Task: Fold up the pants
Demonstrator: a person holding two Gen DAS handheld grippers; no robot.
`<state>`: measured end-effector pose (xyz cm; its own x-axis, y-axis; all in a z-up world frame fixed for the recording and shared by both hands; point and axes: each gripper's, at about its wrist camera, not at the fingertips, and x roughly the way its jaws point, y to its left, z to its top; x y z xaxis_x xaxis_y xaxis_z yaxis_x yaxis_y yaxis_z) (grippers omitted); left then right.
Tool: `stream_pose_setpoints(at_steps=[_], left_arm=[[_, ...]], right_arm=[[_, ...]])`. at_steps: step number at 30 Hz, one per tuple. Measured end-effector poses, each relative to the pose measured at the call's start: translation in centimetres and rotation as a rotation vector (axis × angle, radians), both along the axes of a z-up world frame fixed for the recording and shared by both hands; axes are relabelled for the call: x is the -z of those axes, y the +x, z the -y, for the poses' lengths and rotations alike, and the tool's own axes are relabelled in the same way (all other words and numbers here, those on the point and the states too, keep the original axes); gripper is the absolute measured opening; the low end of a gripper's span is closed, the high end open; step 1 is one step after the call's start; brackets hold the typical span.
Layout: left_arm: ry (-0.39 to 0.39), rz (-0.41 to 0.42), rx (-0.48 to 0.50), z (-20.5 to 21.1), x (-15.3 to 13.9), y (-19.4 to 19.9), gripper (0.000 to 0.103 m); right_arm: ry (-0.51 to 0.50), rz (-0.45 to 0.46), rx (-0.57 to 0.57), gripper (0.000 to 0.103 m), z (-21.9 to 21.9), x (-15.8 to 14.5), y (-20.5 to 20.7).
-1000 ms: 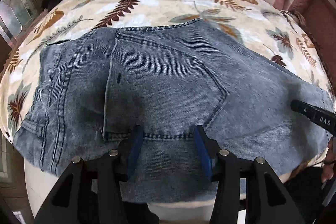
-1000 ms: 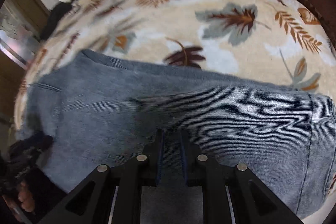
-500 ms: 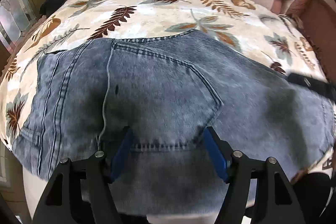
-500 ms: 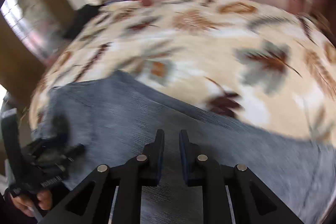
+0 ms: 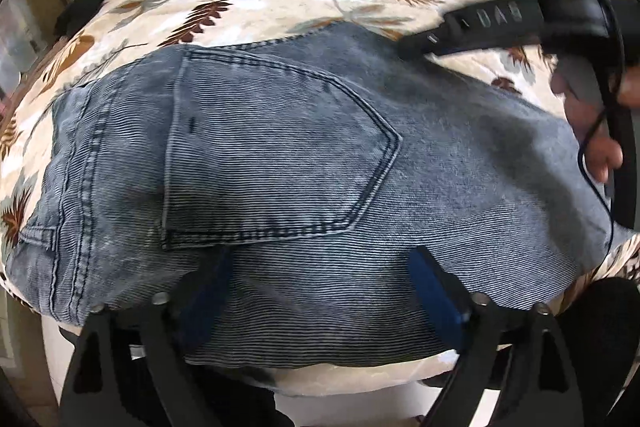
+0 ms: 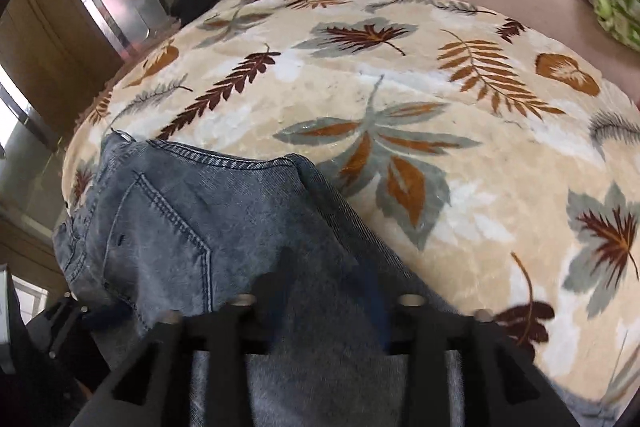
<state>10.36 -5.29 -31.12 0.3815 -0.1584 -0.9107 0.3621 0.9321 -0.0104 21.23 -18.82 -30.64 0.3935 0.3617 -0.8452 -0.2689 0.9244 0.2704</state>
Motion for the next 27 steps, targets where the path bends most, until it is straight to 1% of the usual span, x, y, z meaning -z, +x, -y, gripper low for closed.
stream_pose_setpoints(at_steps=[2, 4, 9, 10, 11, 12, 13, 15, 16, 17, 19, 21, 23, 25, 27], left_arm=[[0.023, 0.007, 0.014, 0.5, 0.2, -0.2, 0.097], [0.029, 0.011, 0.018, 0.8, 0.4, -0.3, 0.1], [0.027, 0.021, 0.02, 0.8, 0.6, -0.2, 0.103], [0.026, 0.025, 0.02, 0.8, 0.6, -0.2, 0.103], [0.022, 0.028, 0.019, 0.8, 0.6, -0.2, 0.103], [0.013, 0.031, 0.015, 0.7, 0.6, -0.2, 0.103], [0.005, 0.032, 0.013, 0.5, 0.5, -0.2, 0.103], [-0.026, 0.034, 0.001, 0.2, 0.3, 0.0, 0.103], [-0.04, 0.035, -0.005, 0.1, 0.2, 0.1, 0.103], [-0.06, 0.036, -0.012, -0.1, 0.1, 0.2, 0.103], [-0.111, 0.037, -0.028, -0.6, -0.4, 0.5, 0.103], [-0.172, 0.043, -0.051, -1.3, -0.9, 0.9, 0.103], [-0.195, 0.044, -0.061, -1.6, -1.1, 1.1, 0.103], [-0.187, 0.046, -0.059, -1.4, -1.2, 0.9, 0.103], [-0.147, 0.07, -0.05, -1.2, -1.8, 0.4, 0.103]], right_arm=[[-0.005, 0.007, -0.026, 0.054, -0.2, -0.1, 0.1], [-0.019, 0.002, -0.052, 0.054, -0.7, 0.1, 0.5], [-0.061, -0.007, -0.09, 0.054, -1.7, 1.0, 1.7], [-0.064, -0.015, -0.099, 0.052, -1.8, 1.2, 1.9], [-0.062, -0.025, -0.114, 0.043, -1.9, 1.4, 2.0], [-0.052, -0.042, -0.134, 0.037, -2.1, 1.6, 2.2], [-0.049, -0.058, -0.152, 0.028, -2.3, 1.9, 2.3], [-0.078, -0.045, -0.169, 0.022, -2.8, 1.9, 2.2], [-0.079, -0.036, -0.174, 0.01, -2.9, 1.7, 2.1], [-0.091, -0.02, -0.167, 0.004, -2.8, 1.4, 2.1], [-0.128, 0.019, -0.151, 0.001, -2.7, 0.8, 2.0], [-0.136, 0.033, -0.136, 0.001, -2.5, 0.3, 2.1], [-0.152, 0.054, -0.123, 0.001, -2.6, -0.1, 2.2], [-0.163, 0.062, -0.099, 0.001, -2.7, -0.1, 2.4], [-0.17, 0.055, -0.076, 0.001, -2.8, 0.2, 2.7]])
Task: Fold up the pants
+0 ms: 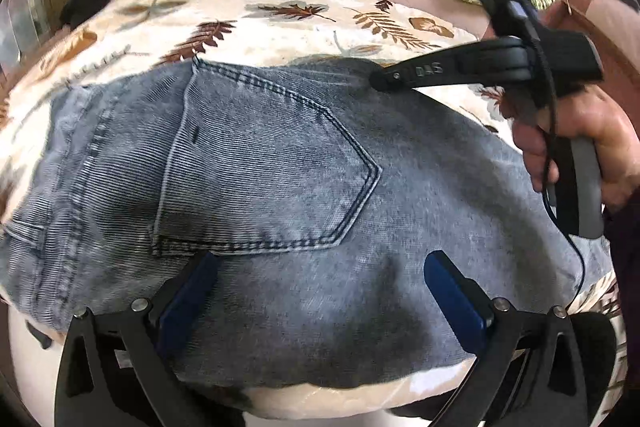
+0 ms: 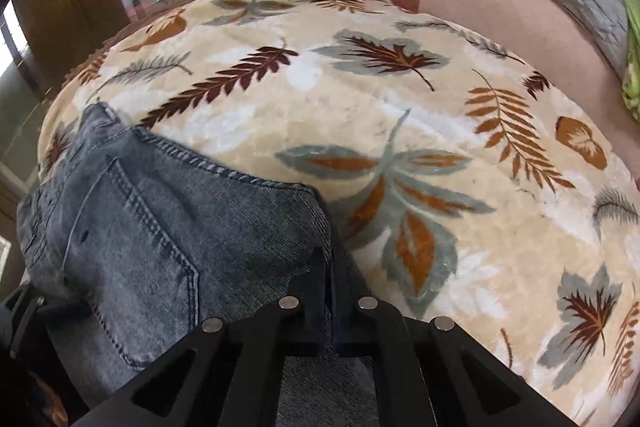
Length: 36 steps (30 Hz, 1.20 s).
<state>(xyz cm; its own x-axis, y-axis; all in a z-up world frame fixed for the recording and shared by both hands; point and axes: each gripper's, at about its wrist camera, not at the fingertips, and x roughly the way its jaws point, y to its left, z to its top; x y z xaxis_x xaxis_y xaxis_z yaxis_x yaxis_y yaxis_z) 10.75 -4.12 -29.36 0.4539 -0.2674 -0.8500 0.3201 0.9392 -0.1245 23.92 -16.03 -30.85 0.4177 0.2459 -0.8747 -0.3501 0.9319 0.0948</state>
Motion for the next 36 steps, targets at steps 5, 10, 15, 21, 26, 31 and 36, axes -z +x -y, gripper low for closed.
stream_pose_setpoints(at_steps=[5, 10, 15, 21, 26, 31, 36], left_arm=[[0.183, 0.081, -0.002, 1.3, -0.6, -1.6, 0.103], [0.273, -0.017, 0.015, 2.2, 1.8, -0.7, 0.103], [0.27, -0.027, 0.025, 2.2, 1.9, -0.4, 0.103], [0.256, -0.023, 0.019, 1.8, 1.7, 0.1, 0.103], [0.25, -0.03, 0.009, 1.6, 1.7, -0.3, 0.103], [0.302, -0.019, 0.014, 2.3, 2.2, -0.4, 0.103], [0.314, -0.048, 0.025, 2.2, 2.3, -0.5, 0.103]], right_arm=[[-0.011, -0.006, 0.052, 0.001, -0.2, 1.0, 0.8], [-0.004, -0.028, 0.077, 0.001, -0.1, 2.4, 1.5], [0.239, -0.031, 0.134, 0.005, 3.6, -0.1, 0.4], [0.35, -0.002, 0.217, 0.006, 7.7, -2.5, -4.2], [0.278, -0.074, 0.288, 0.006, 8.5, -0.6, -8.2], [0.231, -0.151, 0.383, 0.007, 9.4, 3.0, -10.3], [0.265, -0.122, 0.412, 0.007, 10.5, 2.1, -12.1]])
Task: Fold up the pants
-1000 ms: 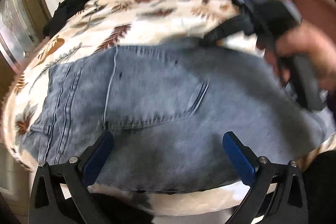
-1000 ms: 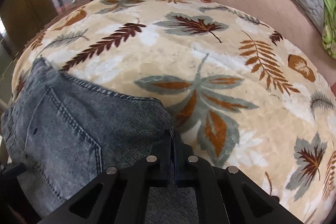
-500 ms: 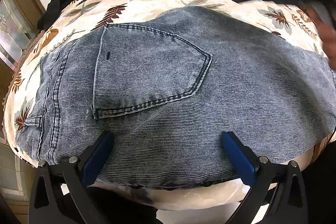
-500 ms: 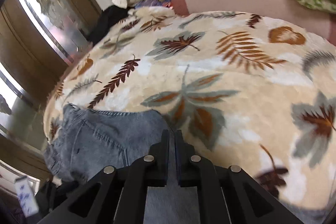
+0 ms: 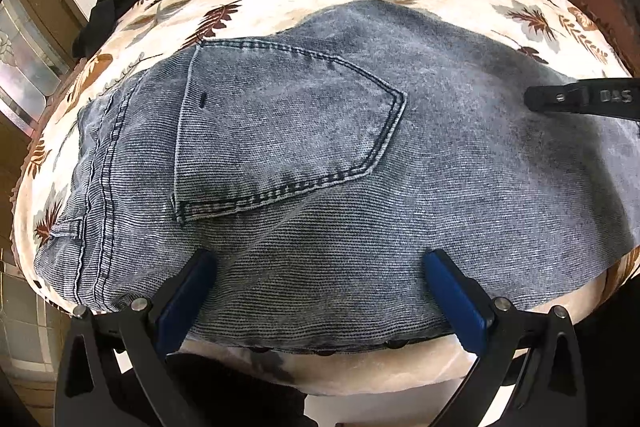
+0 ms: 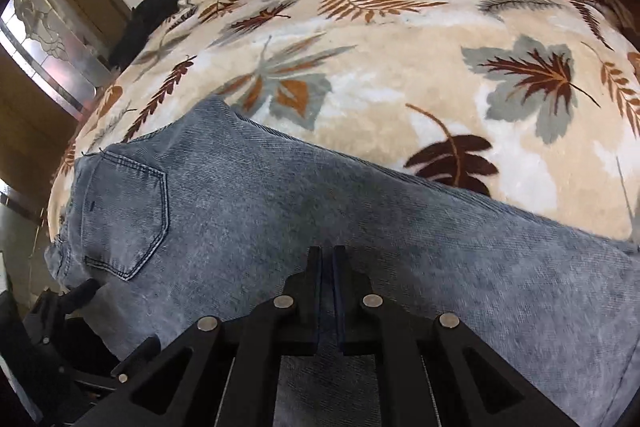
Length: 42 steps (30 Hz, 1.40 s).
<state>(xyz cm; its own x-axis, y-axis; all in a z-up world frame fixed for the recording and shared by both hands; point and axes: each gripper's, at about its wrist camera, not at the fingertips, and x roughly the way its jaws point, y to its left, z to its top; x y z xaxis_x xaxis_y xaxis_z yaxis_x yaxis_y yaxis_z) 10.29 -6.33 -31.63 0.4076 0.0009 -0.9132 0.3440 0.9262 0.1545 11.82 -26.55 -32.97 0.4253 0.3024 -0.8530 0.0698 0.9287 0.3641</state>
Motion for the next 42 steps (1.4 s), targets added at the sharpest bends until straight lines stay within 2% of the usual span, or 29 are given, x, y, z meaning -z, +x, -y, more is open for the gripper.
stream_pose_setpoints(at_steps=[3, 5, 9, 12, 14, 16, 18, 22, 25, 28, 29, 31, 33, 34, 36, 39, 40, 42], left_arm=[[0.001, -0.009, -0.013, -0.2, -0.6, -0.4, 0.103], [-0.007, -0.006, -0.012, -0.3, -1.2, -0.9, 0.103], [-0.05, -0.004, -0.003, 0.2, -2.5, -1.4, 0.103], [0.017, -0.032, 0.015, 1.4, -1.3, -1.3, 0.103], [0.058, -0.053, 0.018, 1.8, -0.3, -1.1, 0.103], [0.069, -0.048, 0.014, 2.0, -0.6, -1.2, 0.103], [0.062, -0.045, 0.015, 2.4, -1.5, -1.3, 0.103], [0.038, 0.013, 0.056, 4.2, -3.9, -1.5, 0.103], [0.044, 0.037, 0.092, 6.5, -4.5, -1.4, 0.103], [0.075, 0.023, 0.127, 8.9, -3.4, -0.8, 0.103], [0.091, 0.01, 0.132, 9.5, -2.7, -0.4, 0.103], [0.119, -0.034, 0.135, 10.6, -1.1, 0.1, 0.103], [0.129, -0.051, 0.127, 11.1, -0.1, 0.4, 0.103], [0.124, -0.049, 0.123, 11.0, -0.3, 0.7, 0.103], [0.119, -0.063, 0.121, 10.9, -0.3, 1.0, 0.103], [0.101, -0.082, 0.104, 10.6, -0.1, 1.6, 0.103], [0.093, -0.085, 0.095, 10.5, 0.1, 1.7, 0.103], [0.081, -0.096, 0.074, 10.1, 0.3, 1.8, 0.103]], right_arm=[[0.027, 0.057, 0.014, 0.007, 0.9, -1.4, -2.0], [0.011, 0.075, 0.035, 0.007, 1.9, -2.1, -3.5], [-0.002, 0.058, 0.07, 0.007, 3.1, -1.4, -5.5], [-0.007, 0.009, 0.108, 0.007, 4.4, 0.5, -6.7], [0.036, 0.029, 0.111, 0.007, 5.2, 0.5, -7.4], [0.025, 0.053, 0.125, 0.007, 6.1, 0.0, -8.1], [0.027, 0.099, 0.183, 0.007, 8.1, -0.5, -9.3], [0.102, 0.144, 0.351, 0.007, 12.7, -0.8, -11.7], [0.134, 0.179, 0.451, 0.007, 15.2, -1.1, -13.1], [0.128, 0.117, 0.547, 0.007, 17.4, 0.2, -13.6], [0.174, 0.074, 0.571, 0.007, 18.2, 1.4, -13.5], [0.328, 0.075, 0.625, 0.007, 20.0, 2.6, -14.0], [0.434, 0.077, 0.663, 0.007, 20.8, 3.4, -14.4], [0.454, 0.077, 0.673, 0.007, 20.8, 3.7, -14.6], [0.438, 0.083, 0.684, 0.006, 20.7, 3.1, -14.6], [0.304, 0.119, 0.681, 0.007, 19.8, 1.1, -14.1], [0.284, 0.138, 0.67, 0.01, 19.5, 0.5, -13.8], [0.277, 0.165, 0.639, 0.009, 18.8, -0.2, -13.5]])
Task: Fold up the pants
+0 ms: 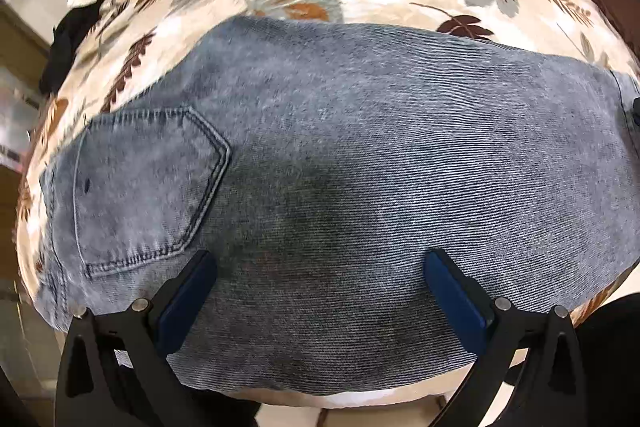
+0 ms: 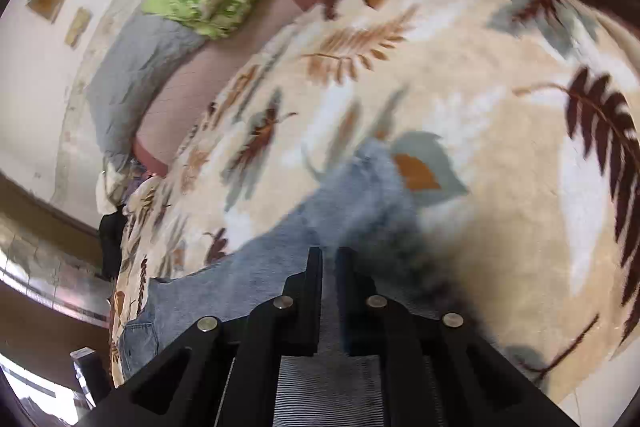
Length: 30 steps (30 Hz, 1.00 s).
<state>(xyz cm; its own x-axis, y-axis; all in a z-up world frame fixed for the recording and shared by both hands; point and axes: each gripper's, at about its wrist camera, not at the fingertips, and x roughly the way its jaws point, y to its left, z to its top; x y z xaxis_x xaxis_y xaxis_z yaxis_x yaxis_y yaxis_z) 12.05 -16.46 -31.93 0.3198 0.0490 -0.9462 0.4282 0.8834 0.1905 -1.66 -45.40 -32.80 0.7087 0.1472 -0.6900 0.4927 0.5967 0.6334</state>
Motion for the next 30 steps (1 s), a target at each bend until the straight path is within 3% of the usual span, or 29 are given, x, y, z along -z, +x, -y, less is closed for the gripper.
stream_pose_setpoints(at_steps=[5, 9, 12, 16, 23, 30], left_arm=[[-0.004, 0.013, -0.005, -0.2, 0.3, -0.2, 0.103], [-0.103, -0.046, -0.063, -1.7, 0.7, 0.3, 0.103], [-0.109, -0.029, -0.051, -1.9, 0.6, 0.0, 0.103], [-0.109, -0.021, -0.085, -2.0, 0.6, -0.6, 0.103], [-0.072, -0.062, -0.142, -1.0, 0.6, -1.0, 0.103], [-0.1, -0.048, -0.125, -1.6, 1.0, -0.2, 0.103]], right_arm=[[-0.072, -0.044, -0.075, 0.009, -2.6, -0.7, 1.7], [-0.088, -0.111, -0.133, 0.009, -4.1, 0.2, 3.1], [-0.092, -0.172, -0.168, 0.009, -5.0, 1.2, 4.0], [-0.086, -0.178, -0.166, 0.011, -5.0, 1.4, 4.0], [0.013, -0.156, -0.155, 0.011, -3.8, 2.4, 3.6], [-0.028, -0.162, -0.169, 0.011, -4.4, 2.1, 3.9]])
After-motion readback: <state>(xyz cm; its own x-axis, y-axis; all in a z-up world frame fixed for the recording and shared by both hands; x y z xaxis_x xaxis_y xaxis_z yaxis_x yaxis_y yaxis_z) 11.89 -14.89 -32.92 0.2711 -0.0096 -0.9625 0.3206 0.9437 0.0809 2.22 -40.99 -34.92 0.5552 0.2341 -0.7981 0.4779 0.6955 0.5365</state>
